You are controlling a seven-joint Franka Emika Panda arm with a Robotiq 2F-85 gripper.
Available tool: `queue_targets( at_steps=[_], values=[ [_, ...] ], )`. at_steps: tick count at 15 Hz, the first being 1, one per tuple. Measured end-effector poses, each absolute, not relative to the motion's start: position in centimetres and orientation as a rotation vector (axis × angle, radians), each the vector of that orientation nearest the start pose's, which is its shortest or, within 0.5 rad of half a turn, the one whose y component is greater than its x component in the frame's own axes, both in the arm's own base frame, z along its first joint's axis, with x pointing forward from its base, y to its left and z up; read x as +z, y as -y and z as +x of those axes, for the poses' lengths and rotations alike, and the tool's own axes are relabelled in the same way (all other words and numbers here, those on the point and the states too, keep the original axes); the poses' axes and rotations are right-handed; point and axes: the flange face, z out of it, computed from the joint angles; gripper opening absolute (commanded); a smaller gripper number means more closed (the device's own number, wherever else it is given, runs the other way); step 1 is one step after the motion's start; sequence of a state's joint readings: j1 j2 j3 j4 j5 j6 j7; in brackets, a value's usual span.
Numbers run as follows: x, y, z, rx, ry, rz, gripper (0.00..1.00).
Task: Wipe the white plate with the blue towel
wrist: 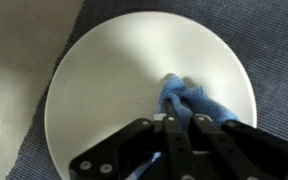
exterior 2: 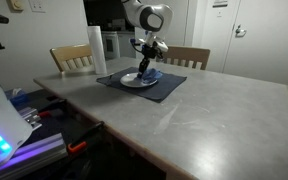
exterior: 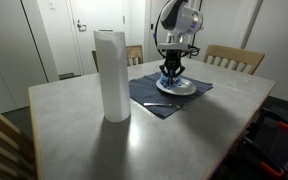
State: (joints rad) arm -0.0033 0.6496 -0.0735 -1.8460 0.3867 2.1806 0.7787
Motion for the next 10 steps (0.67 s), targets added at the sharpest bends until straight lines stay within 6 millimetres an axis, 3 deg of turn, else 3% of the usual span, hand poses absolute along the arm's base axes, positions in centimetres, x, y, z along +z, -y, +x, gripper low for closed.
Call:
queue_targets(
  at_steps=[4, 10],
  values=[
    [14.4, 1.9, 60.3, 0.625, -1.361, -2.527, 0.02],
    [12.4, 1.8, 58.0, 0.972, -1.089, -2.564, 0.02]
  ],
)
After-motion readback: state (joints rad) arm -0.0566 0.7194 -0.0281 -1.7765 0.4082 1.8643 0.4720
